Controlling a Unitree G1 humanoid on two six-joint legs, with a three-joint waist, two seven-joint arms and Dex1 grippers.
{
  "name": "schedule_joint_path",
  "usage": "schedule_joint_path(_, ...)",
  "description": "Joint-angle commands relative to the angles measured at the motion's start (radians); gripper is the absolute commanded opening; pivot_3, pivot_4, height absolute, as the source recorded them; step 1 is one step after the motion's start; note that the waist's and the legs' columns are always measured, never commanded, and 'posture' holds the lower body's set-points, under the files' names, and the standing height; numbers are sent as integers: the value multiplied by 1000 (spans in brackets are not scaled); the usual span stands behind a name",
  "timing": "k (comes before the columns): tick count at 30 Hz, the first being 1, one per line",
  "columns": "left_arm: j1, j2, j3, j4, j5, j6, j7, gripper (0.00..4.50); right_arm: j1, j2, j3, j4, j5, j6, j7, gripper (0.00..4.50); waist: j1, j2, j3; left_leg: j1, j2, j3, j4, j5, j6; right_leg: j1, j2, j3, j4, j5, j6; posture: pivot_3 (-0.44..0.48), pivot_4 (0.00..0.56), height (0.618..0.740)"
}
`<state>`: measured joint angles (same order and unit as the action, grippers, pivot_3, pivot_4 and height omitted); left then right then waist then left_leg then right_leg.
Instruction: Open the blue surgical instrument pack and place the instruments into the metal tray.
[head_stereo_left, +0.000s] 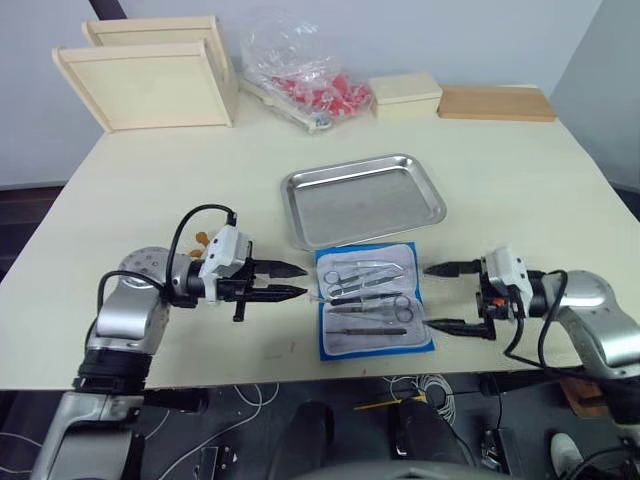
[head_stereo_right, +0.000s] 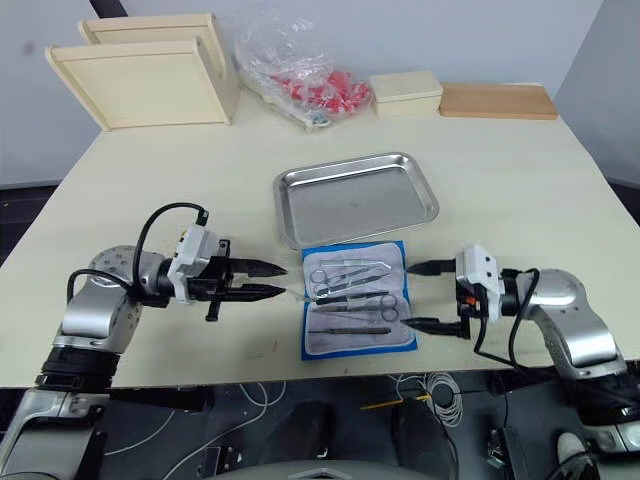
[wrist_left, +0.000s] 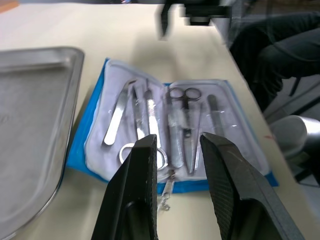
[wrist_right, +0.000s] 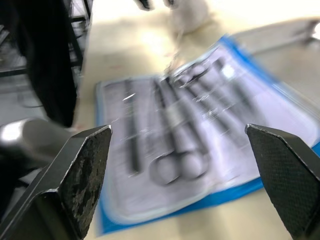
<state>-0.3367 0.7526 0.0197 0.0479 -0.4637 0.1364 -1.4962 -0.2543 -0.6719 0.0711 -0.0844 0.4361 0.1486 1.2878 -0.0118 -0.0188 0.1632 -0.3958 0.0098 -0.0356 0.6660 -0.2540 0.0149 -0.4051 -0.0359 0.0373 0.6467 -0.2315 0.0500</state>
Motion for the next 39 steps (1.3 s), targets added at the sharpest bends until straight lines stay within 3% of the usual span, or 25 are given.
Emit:
schedule_joint_path(1,6,24,24,-57,-36,25,-5,1457,-30,22,10,50,-25,-75,25,4477,1,0,0,0,0,0,0,0,0,0,0,0,0,0,0,0,150,740)
schedule_joint_path(4,15,34,31,-89,-51,45,-2,2307,-64,49,41,118,-61,-141,52,4500,-1,0,1,-1,0,1,0,0,0,-1,0,1,0,0,0,0,150,740)
schedule_joint_path(8,39,62,27,-114,-43,45,-11,4236,-95,77,72,189,-92,-205,82,4500,-2,1,1,0,0,1,0,0,0,-1,0,1,0,0,0,0,150,740)
schedule_joint_path(9,41,65,29,-119,-48,48,-9,4452,-101,83,76,204,-96,-214,85,4500,-2,1,2,0,0,1,0,0,0,-1,0,1,0,0,0,0,150,740)
schedule_joint_path(21,56,82,45,-166,-73,75,15,4452,-187,157,117,479,-193,-342,102,4500,-3,2,2,0,-1,2,0,0,0,-1,0,2,0,0,0,0,150,740)
schedule_joint_path(39,62,81,45,-142,-59,55,27,4452,-189,155,198,535,-307,-237,74,4500,-4,1,1,3,-1,2,0,0,0,1,1,2,1,0,0,0,150,740)
